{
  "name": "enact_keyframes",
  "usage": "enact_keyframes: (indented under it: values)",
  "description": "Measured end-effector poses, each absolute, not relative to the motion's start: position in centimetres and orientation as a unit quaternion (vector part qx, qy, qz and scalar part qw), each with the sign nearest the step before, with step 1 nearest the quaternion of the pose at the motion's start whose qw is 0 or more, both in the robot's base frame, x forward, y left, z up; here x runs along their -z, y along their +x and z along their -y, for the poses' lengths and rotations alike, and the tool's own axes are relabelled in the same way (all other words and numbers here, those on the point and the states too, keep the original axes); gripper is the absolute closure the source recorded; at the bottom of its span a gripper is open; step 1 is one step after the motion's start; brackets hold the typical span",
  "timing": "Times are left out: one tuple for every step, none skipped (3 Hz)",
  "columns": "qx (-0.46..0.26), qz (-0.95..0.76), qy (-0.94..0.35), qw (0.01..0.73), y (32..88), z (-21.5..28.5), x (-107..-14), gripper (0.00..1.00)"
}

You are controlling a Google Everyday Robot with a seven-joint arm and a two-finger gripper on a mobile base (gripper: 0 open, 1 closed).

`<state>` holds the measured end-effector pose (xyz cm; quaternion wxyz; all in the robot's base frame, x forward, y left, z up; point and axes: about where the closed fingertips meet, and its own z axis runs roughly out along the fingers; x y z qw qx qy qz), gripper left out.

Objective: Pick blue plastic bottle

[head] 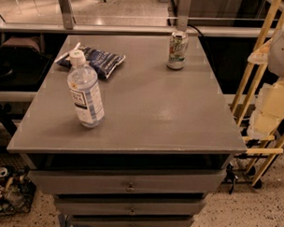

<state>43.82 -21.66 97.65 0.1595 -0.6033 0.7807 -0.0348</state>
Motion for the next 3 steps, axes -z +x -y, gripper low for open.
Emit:
enact_keyframes:
  values:
    - [0.035,-0.781,-0.603,0.16,43.8,21.6,-97.7,0.0]
    - [0.033,-0.777,-0.606,0.164,44.0,21.2,-97.7,0.0]
    - [-0.019,-0.744,-0.643,0.179,44.7,16.8,-96.3,0.0]
